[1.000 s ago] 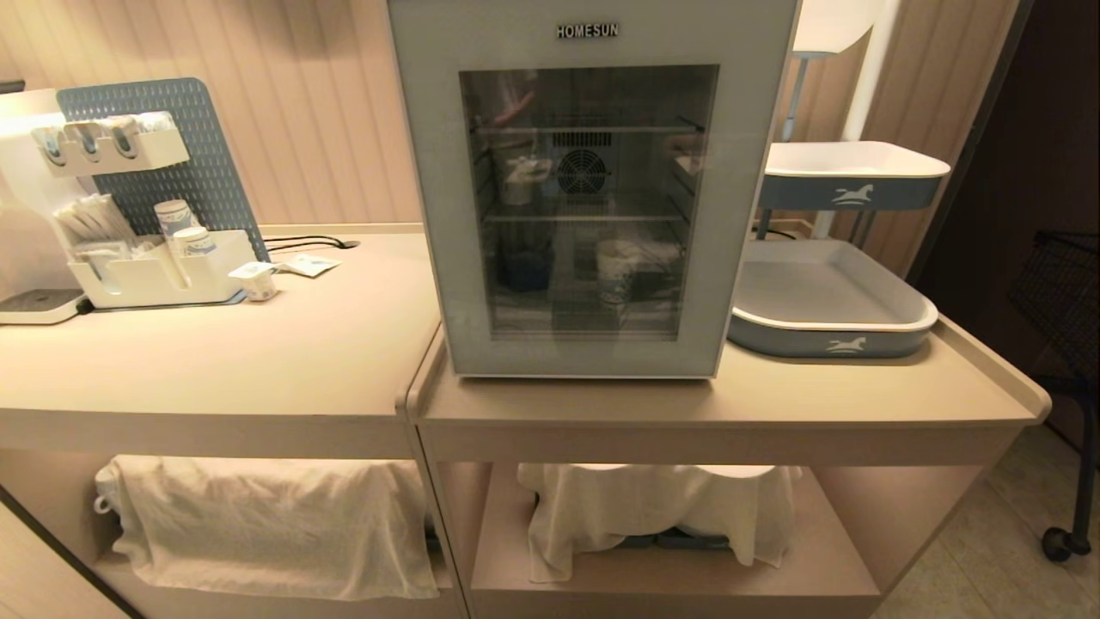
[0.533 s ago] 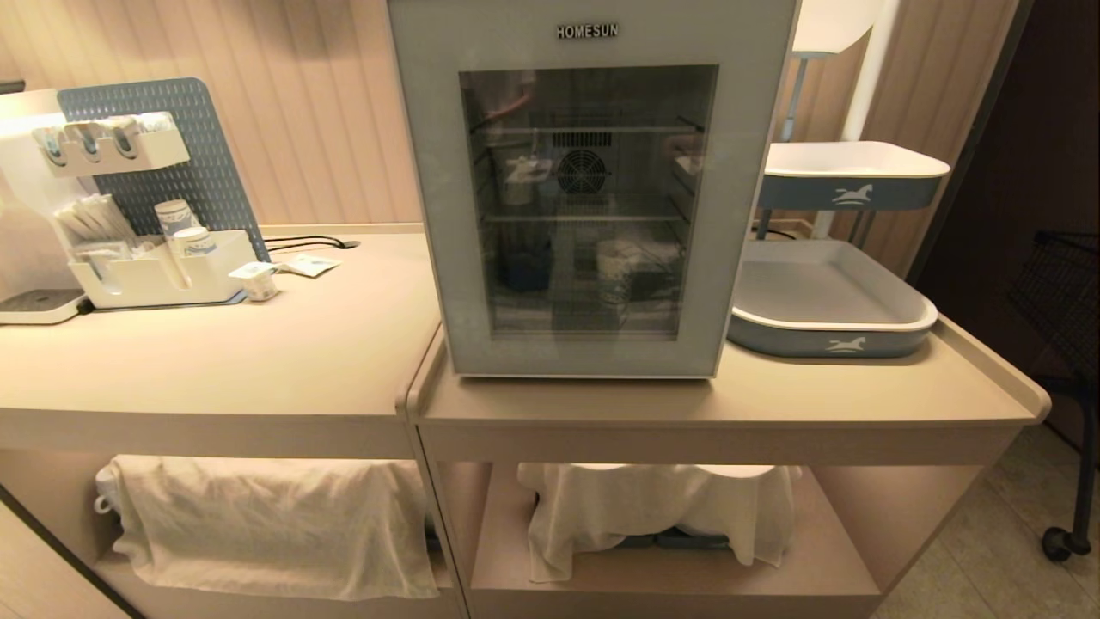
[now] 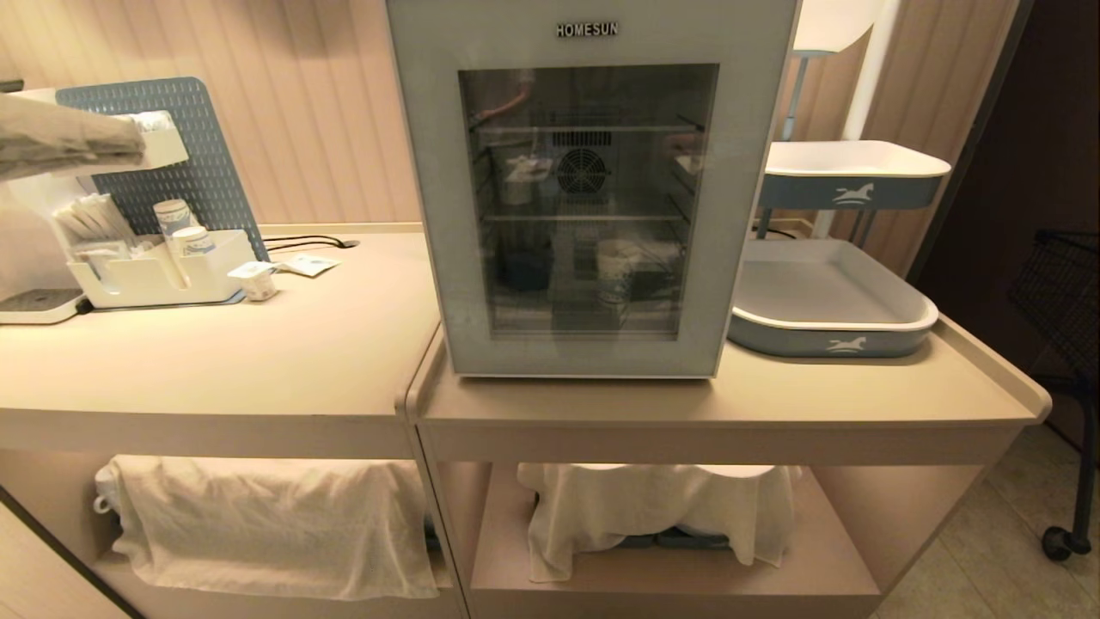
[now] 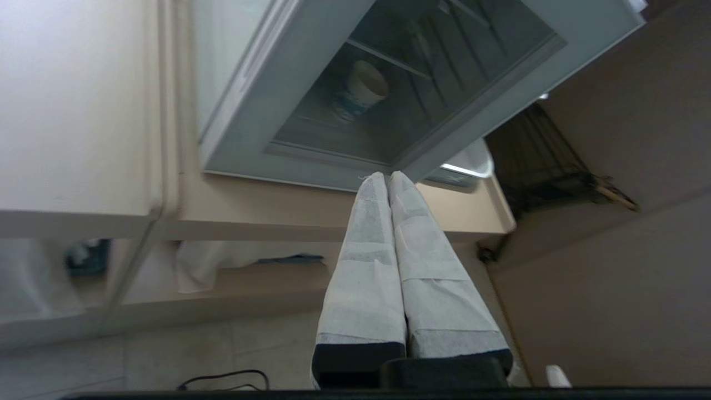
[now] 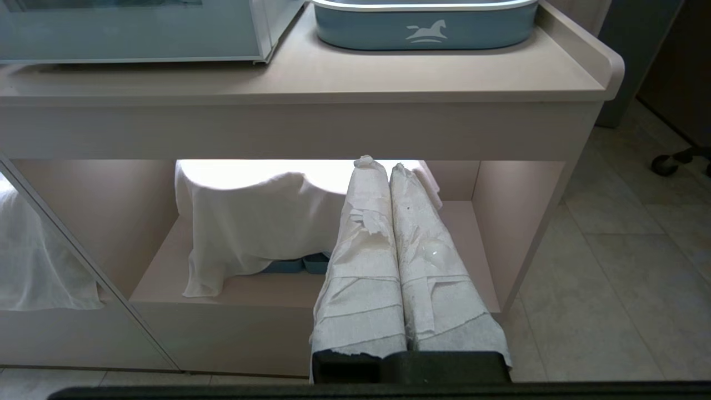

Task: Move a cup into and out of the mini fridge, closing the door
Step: Open the freezer door

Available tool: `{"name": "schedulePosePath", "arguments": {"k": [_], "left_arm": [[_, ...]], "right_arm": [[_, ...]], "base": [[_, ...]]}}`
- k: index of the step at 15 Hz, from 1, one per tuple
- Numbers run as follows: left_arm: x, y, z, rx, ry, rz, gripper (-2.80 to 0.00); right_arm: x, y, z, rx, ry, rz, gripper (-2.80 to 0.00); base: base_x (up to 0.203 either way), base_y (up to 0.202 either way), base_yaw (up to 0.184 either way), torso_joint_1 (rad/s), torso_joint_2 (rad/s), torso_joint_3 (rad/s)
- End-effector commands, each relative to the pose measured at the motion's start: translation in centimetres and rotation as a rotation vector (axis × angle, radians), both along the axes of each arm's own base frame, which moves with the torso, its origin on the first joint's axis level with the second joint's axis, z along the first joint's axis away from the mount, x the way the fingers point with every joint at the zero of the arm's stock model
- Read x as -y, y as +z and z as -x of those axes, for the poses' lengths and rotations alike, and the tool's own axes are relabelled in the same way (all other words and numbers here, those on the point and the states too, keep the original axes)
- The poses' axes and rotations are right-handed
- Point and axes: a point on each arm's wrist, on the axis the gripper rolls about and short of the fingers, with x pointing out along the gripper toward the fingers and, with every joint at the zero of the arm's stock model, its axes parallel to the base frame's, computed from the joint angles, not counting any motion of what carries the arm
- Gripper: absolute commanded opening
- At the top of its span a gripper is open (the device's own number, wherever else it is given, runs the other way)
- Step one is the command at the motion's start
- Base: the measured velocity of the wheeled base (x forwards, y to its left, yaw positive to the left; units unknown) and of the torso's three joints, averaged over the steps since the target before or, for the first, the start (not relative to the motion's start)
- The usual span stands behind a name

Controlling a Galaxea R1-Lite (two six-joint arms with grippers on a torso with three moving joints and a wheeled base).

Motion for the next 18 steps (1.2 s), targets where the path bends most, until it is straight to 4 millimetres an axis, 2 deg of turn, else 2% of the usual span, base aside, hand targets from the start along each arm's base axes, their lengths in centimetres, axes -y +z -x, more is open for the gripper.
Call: {"name": "schedulePosePath", "arguments": {"k": [1,4,5,7,10,13,18], "left_arm": [[-0.6,-1.3,-4.7,-0.089,-0.048,0.03,-2.8],[-1.0,-2.6,-6.9,-0.096,-0.062,-0.033,-2.8],[-1.7,-3.1,-7.7,-0.101,-0.032,-0.036,-2.8],[-2.7,-4.1,-10.3,-0.064,-0.001,-0.03,-2.8],[-3.2,-6.0,-14.4,-0.03,-0.011,-0.027,-2.8],[-2.2,-6.9,-17.7,0.032,-0.074,-0.002,-2.8],[-1.4,-8.5,-20.9,0.12,-0.11,0.006,-2.8]], "right_arm": [[0.0,0.0,0.0,0.0,0.001,0.0,-2.8],[0.0,0.0,0.0,0.0,0.001,0.0,-2.8],[0.0,0.0,0.0,0.0,0.001,0.0,-2.8],[0.0,0.0,0.0,0.0,-0.001,0.0,-2.8],[0.0,0.0,0.0,0.0,0.002,0.0,-2.8],[0.0,0.0,0.0,0.0,0.001,0.0,-2.8],[0.0,0.0,0.0,0.0,0.002,0.0,-2.8]], "base": [[0.0,0.0,0.0,0.0,0.0,0.0],[0.0,0.0,0.0,0.0,0.0,0.0],[0.0,0.0,0.0,0.0,0.0,0.0],[0.0,0.0,0.0,0.0,0.0,0.0],[0.0,0.0,0.0,0.0,0.0,0.0],[0.0,0.0,0.0,0.0,0.0,0.0],[0.0,0.0,0.0,0.0,0.0,0.0]]}}
